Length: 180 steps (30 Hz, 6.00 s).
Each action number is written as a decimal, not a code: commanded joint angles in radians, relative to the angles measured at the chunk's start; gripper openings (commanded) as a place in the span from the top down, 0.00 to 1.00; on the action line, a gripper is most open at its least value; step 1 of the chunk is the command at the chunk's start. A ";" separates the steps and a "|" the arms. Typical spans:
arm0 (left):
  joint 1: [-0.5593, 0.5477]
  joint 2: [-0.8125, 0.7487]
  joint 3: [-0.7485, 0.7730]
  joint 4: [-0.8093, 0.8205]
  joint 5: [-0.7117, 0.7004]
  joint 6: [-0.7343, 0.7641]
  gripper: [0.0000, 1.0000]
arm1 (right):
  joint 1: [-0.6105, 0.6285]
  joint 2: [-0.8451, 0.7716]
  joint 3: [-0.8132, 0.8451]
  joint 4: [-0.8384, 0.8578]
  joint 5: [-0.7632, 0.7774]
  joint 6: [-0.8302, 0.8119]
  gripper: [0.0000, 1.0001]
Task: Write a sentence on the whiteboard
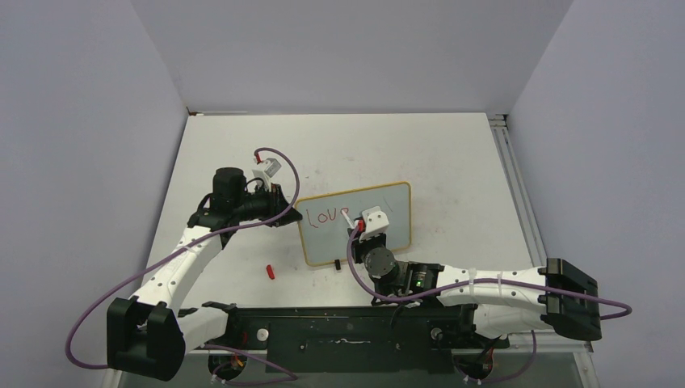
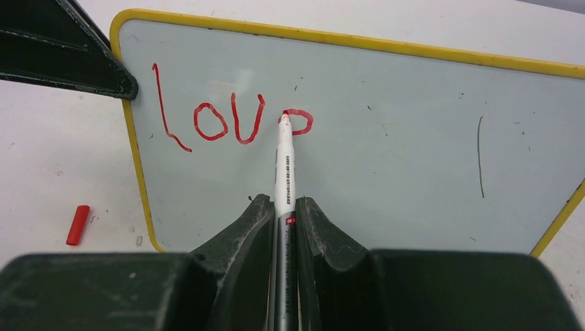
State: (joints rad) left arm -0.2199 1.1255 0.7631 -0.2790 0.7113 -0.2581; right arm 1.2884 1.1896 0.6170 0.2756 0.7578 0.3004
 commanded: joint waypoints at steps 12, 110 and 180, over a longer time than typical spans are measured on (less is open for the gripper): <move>-0.005 -0.028 0.022 0.008 0.013 -0.003 0.89 | 0.005 0.029 0.007 -0.010 -0.006 0.053 0.95; -0.007 -0.032 0.024 -0.008 -0.020 0.008 0.90 | -0.120 -0.219 -0.022 -0.087 -0.061 -0.070 0.95; -0.009 -0.039 0.020 -0.009 -0.019 0.008 0.89 | -0.079 -0.195 -0.057 -0.079 -0.006 -0.008 0.95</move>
State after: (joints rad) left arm -0.2276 1.1065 0.7631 -0.2951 0.6899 -0.2512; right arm 1.2228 0.9829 0.5198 0.1291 0.7723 0.3176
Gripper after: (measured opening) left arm 0.119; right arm 0.151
